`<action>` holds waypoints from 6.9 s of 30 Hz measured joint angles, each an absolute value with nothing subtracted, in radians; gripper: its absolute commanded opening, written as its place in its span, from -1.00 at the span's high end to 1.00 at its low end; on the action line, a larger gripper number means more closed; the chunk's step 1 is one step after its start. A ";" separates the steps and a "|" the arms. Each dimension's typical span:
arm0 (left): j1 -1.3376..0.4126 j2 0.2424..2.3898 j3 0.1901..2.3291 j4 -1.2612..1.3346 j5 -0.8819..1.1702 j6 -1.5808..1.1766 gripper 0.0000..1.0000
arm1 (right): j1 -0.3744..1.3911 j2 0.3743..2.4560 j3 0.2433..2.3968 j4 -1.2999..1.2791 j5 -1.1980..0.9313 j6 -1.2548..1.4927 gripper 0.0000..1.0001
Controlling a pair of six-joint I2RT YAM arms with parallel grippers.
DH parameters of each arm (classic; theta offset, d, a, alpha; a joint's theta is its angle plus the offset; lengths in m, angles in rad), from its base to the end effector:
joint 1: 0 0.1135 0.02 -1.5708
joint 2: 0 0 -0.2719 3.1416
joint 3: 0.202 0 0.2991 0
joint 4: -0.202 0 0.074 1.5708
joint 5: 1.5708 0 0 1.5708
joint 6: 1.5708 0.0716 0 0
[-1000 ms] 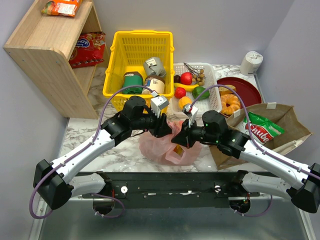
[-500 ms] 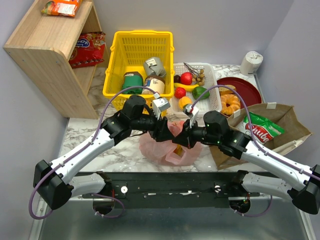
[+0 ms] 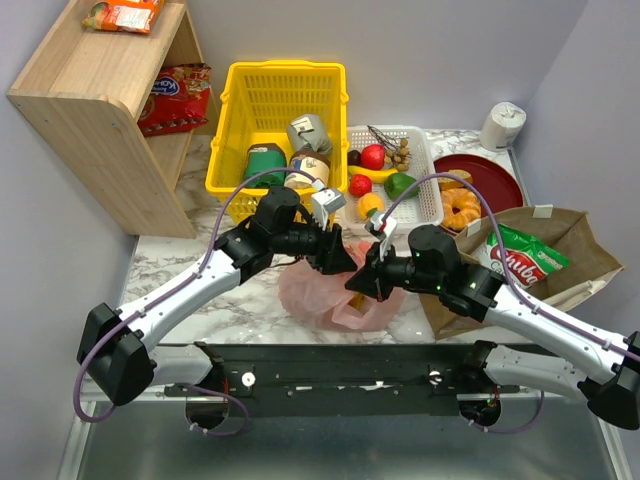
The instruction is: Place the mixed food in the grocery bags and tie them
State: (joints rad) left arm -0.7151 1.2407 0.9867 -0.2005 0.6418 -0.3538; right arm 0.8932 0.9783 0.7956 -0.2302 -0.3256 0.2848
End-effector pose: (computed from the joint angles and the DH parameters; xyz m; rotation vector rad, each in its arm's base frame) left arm 0.2351 -0.2609 0.2975 0.8217 2.0261 -1.2932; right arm 0.1684 0.2458 0.2879 -0.8504 1.9504 1.0572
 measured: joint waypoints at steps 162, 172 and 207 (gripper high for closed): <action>-1.000 0.871 0.532 0.270 -0.188 -0.161 1.00 | 0.594 1.180 1.046 -0.387 -0.406 0.035 -0.06; -1.000 0.884 0.532 0.275 -0.179 -0.162 1.00 | 0.694 1.087 0.781 -0.162 -0.477 -0.081 -0.45; -0.958 0.933 0.624 0.166 -0.064 -0.255 -0.23 | 0.740 1.184 0.720 0.143 -0.495 -0.078 0.99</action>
